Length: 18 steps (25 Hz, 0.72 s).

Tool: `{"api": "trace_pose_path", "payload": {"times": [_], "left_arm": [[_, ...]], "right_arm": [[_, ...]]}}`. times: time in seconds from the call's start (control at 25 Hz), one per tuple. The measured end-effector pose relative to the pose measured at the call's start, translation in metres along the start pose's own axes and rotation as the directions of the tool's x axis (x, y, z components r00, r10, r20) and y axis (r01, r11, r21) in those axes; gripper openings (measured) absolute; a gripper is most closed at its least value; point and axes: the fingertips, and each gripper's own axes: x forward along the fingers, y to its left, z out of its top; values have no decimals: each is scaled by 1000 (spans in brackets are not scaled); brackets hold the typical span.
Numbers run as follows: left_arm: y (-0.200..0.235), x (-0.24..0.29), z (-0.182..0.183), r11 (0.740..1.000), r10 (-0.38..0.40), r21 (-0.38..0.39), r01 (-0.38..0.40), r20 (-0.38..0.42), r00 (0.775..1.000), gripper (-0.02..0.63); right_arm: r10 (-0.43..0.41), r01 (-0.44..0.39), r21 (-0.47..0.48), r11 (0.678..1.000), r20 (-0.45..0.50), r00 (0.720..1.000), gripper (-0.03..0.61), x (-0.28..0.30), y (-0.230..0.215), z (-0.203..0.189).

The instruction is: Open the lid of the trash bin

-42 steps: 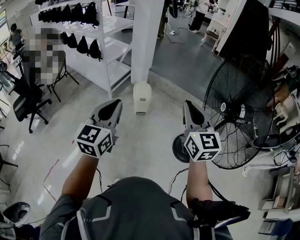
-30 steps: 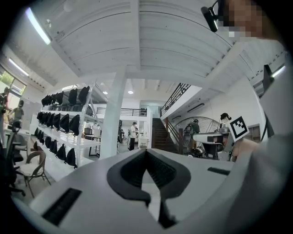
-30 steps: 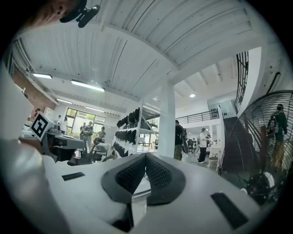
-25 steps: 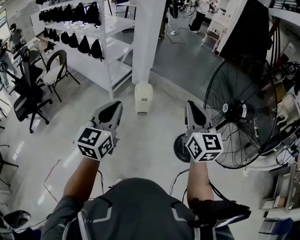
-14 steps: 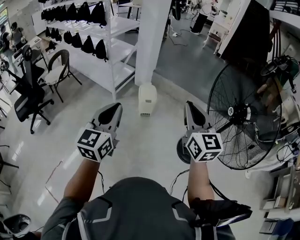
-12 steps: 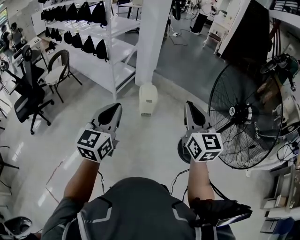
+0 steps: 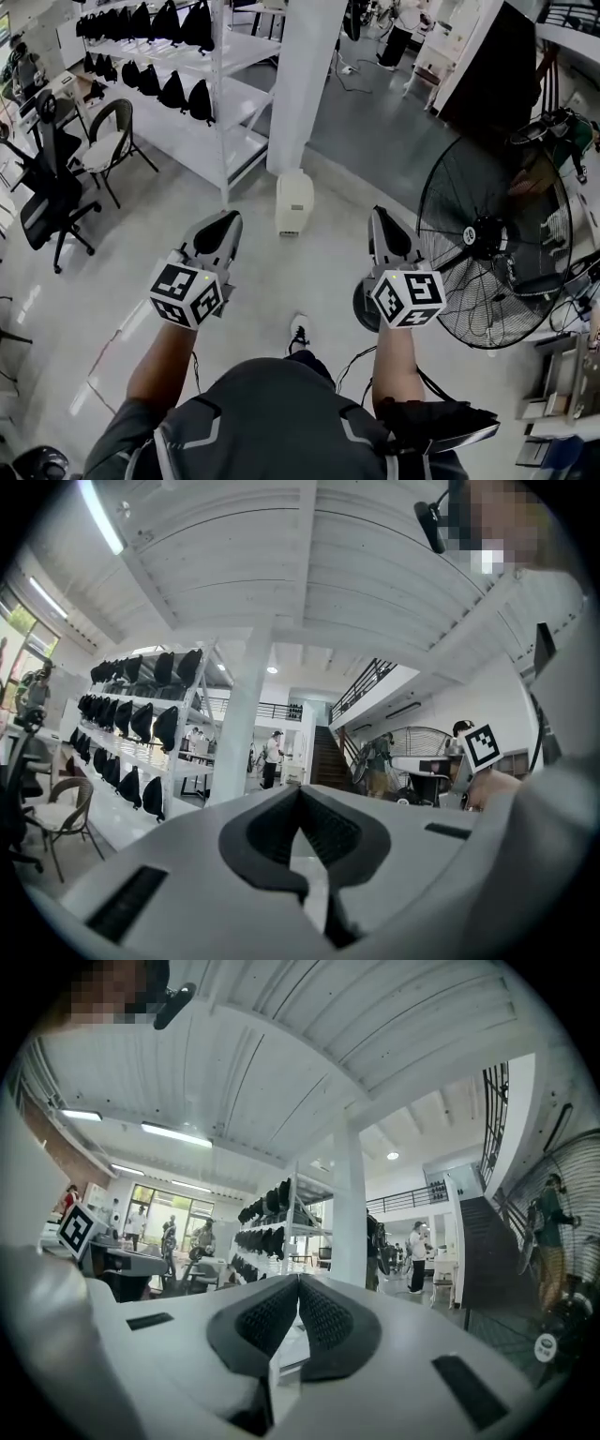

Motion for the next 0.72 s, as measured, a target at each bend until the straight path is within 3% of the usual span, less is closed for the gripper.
{"api": "trace_pose_path", "payload": {"times": [0.4, 0.72], "left_arm": [[44, 91, 8, 997, 75, 25, -76, 8, 997, 8], [56, 182, 14, 994, 102, 33, -102, -8, 995, 8]], "right_arm": [[50, -50, 15, 999, 20, 999, 26, 101, -64, -10], [91, -91, 4, 996, 25, 996, 26, 166, -127, -13]]}}
